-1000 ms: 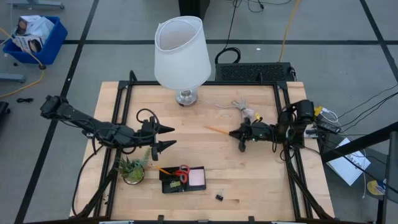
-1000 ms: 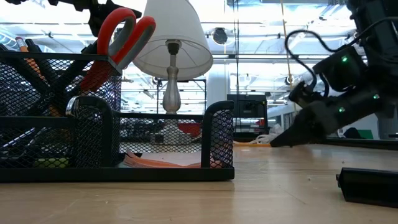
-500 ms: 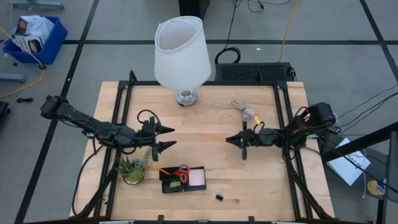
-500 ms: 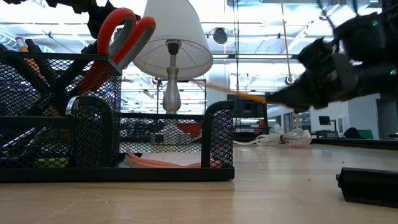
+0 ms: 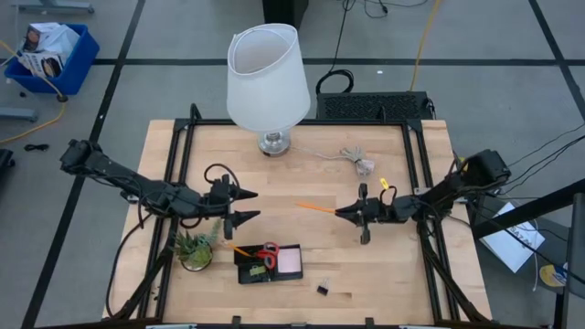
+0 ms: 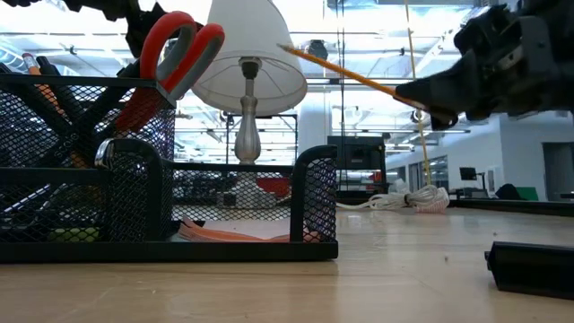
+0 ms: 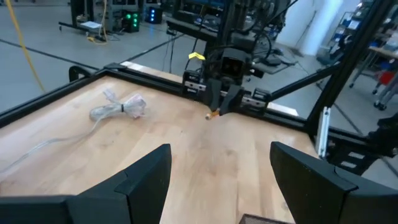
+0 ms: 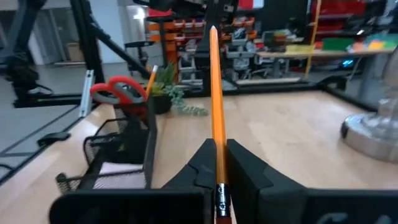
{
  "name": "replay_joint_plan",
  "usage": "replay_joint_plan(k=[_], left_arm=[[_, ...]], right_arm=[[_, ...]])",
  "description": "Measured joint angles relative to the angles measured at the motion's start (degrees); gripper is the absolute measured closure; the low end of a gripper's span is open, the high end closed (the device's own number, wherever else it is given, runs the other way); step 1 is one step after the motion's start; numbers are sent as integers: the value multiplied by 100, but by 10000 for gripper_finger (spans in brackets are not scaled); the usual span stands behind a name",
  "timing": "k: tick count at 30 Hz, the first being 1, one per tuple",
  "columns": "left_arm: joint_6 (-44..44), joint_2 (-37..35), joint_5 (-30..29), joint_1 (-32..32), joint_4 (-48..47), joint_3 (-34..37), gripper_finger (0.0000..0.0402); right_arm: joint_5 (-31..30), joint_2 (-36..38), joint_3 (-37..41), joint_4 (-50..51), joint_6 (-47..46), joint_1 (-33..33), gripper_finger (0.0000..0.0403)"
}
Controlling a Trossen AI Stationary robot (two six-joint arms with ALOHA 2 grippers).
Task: Pick and place office supplies into organizer
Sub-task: Put the yellow pencil into the black desk organizer
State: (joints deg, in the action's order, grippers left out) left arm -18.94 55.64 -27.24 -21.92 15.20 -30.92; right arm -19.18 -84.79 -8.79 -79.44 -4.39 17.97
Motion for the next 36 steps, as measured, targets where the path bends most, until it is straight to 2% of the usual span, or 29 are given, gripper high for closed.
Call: replay_joint_plan(k=[4,7,15,26,29,36], left_arm=[[-263,154,64,-67,207,0,128],[-566,440,-137,-50,378,2,128],[-282,1312,22,209,2419,-2,128],[-150,2214,346,397,3947,2,128],[-108,2313,346,397,4250,2,128],[-25,2432,211,483,4256,-140,128]], right_arm=[[-428,0,-295,-50,351,203,390],[-486,2,-619,-70,505,244,390],[-478,2,-1375,520,377,241,390],[-487,2,-1672,896,222,171,390],[-482,2,-1672,1007,166,122,390],[-481,2,-1672,1008,98,110,391]])
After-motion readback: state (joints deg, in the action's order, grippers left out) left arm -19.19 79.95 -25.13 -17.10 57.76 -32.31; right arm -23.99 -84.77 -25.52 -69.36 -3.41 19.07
